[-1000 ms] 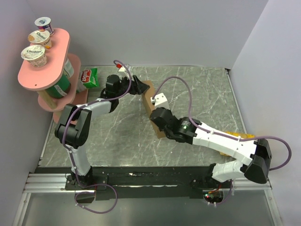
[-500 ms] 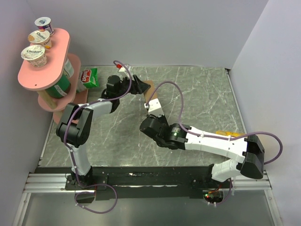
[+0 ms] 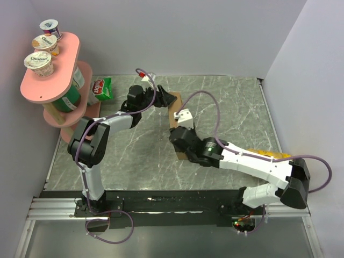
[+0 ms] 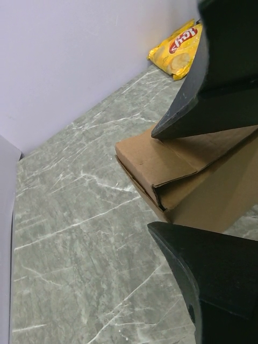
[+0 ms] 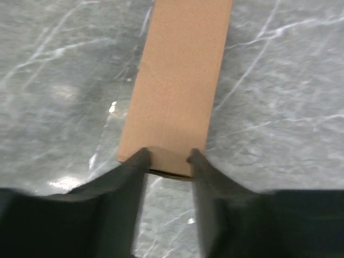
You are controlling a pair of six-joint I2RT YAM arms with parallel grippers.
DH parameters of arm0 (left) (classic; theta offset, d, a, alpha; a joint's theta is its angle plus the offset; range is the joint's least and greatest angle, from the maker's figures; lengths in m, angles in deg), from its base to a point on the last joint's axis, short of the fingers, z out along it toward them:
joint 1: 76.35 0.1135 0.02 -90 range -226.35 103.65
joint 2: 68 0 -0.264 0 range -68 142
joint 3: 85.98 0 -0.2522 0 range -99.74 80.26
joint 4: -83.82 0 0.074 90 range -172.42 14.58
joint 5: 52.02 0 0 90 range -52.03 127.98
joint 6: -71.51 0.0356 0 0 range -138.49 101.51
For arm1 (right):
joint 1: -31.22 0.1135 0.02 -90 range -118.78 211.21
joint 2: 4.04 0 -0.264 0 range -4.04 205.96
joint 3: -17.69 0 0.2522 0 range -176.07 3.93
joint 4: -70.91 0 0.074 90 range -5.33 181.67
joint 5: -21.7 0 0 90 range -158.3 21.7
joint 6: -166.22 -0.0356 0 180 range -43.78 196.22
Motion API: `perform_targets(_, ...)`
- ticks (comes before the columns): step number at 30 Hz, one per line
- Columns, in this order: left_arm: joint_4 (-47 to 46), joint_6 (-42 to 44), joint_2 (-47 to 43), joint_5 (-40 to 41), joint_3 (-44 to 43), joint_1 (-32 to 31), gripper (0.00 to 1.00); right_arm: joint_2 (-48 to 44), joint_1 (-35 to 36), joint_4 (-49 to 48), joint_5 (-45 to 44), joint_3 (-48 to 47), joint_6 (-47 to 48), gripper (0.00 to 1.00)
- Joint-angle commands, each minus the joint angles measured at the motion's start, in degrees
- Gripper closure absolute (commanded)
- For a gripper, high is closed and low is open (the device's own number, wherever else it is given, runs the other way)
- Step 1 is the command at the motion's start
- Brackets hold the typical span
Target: Fold the paper box
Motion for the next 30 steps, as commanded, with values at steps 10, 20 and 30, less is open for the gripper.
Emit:
perform_targets(10,10.56,2.45,0.72,-2.61,-0.59,-0.93,0.33,-10.22,-18.17,5.39,35.32,-1.48,5.94,0.0)
perform_targets(20,10.04,-0.89,-1.91,-3.04,-2.17,-1.19,0.04,-6.79,-21.15,1.53,36.18,-6.24,7.87,0.0)
perform_targets(30,3.62,-6.96,-6.21,-8.49,0.2,4.25,0.04,-6.44,-27.57,-3.48,43.92,-6.41,8.4,0.0)
